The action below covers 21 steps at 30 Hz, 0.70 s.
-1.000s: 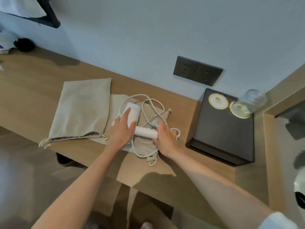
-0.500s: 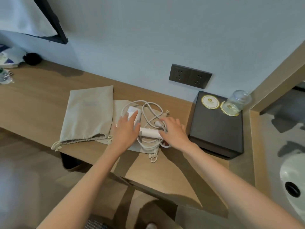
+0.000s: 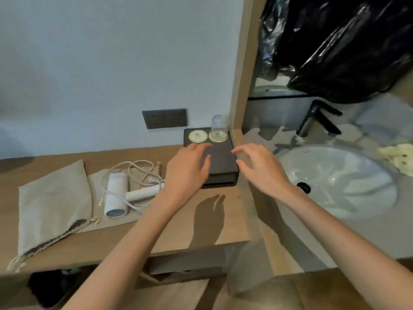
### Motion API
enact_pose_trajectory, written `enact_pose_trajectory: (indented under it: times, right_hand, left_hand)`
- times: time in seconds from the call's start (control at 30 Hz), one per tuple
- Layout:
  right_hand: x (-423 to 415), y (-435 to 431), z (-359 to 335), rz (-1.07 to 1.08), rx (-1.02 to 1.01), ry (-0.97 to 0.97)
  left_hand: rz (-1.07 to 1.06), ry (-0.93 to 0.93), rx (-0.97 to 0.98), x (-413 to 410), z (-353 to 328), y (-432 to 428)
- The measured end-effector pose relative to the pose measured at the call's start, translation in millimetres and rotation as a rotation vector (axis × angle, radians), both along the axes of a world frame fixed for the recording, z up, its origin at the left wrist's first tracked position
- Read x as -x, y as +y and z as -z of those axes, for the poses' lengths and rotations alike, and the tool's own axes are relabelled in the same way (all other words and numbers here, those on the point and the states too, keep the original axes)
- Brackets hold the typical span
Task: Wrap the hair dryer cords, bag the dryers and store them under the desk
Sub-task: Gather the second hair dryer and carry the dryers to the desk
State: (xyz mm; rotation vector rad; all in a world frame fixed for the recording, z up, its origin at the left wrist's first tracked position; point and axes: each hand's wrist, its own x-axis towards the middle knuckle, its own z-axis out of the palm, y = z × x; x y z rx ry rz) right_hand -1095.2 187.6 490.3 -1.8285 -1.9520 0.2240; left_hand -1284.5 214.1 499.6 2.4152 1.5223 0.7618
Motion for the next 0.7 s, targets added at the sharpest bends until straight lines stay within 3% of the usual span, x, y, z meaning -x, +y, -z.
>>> enact_pose_trajectory:
  times: [0.4,0.7]
  right_hand:
    - [-250,-206,-6,0.59,-0.048,0.081]
    - [-432,-361,-21,0.788,-0.056,0.084]
  left_hand:
    - [0.568,-0.001,-0.086,-295,-37,-111]
    - [0.773,-0.011,-0.033,-513,-36,-230]
